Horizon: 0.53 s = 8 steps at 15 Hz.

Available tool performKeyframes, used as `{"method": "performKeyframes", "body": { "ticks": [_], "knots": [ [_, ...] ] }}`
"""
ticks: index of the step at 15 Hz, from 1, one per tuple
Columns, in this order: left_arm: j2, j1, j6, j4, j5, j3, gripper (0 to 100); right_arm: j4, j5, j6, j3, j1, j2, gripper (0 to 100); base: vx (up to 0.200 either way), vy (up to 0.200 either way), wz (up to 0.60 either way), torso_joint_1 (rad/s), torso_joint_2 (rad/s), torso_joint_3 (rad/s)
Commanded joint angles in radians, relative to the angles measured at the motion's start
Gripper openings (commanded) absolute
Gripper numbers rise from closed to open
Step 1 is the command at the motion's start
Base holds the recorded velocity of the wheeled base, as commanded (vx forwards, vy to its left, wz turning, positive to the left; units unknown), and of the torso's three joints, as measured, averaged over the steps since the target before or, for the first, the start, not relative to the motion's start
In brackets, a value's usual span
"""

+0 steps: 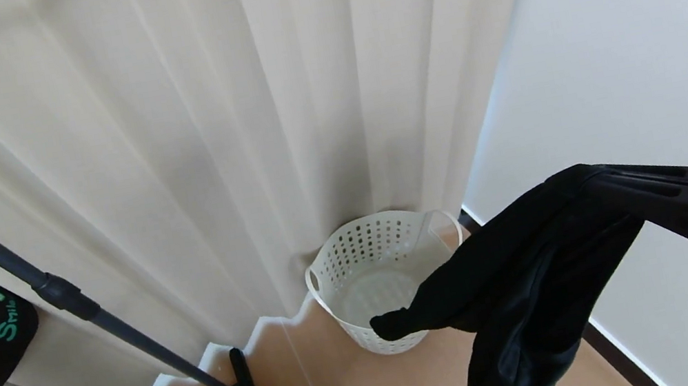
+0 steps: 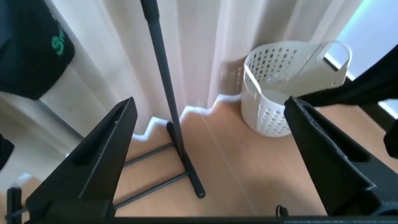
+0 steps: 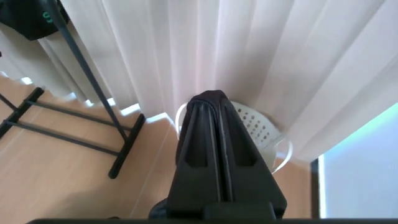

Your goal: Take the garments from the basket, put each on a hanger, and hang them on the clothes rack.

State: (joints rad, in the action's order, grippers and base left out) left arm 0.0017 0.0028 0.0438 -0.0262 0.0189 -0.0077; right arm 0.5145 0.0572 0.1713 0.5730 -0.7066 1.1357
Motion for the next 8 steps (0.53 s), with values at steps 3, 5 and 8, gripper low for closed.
{"method": "performKeyframes", "body": {
  "ticks": [3,5,8],
  "knots": [
    [0.001,0.0,-0.001,0.0,0.001,0.0,100,0.002,0.001,0.004,0.001,-0.001,-0.007,0,0.0,0.0,0.0,0.105,-0.29,0.017],
    [0.003,0.0,0.001,0.0,0.001,0.0,100,0.002,0.001,0.004,0.007,-0.001,-0.007,0,0.0,0.0,0.0,0.032,-0.06,0.161],
    [0.003,0.0,0.001,0.0,-0.001,0.0,100,0.001,0.016,0.005,0.008,0.013,-0.004,0,0.0,0.0,0.0,0.048,-0.12,0.119]
  ]
}}
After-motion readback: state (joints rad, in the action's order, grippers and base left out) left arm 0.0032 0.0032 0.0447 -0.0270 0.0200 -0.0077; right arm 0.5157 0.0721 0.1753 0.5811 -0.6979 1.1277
